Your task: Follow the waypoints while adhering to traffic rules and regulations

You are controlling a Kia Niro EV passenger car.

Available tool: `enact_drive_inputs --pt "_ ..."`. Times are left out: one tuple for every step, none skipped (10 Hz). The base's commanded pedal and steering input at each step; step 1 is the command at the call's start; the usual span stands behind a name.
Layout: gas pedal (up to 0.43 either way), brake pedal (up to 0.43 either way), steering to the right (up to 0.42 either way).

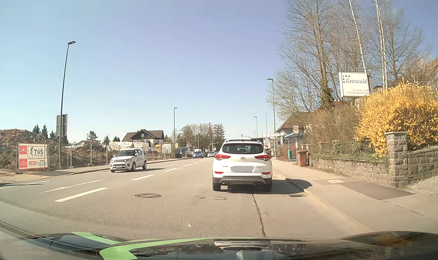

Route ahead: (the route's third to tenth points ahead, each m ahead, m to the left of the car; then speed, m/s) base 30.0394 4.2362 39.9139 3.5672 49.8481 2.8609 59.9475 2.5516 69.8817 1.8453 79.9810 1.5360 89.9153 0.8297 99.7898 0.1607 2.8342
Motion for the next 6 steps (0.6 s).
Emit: enact_drive_inputs --pt "0.488 0.000 -0.059" --pt "0.469 0.000 -0.046" --pt "0.461 0.000 -0.036" --pt "0.441 0.000 -0.024" --pt "0.378 0.000 -0.008" --pt "0.350 0.000 0.000"
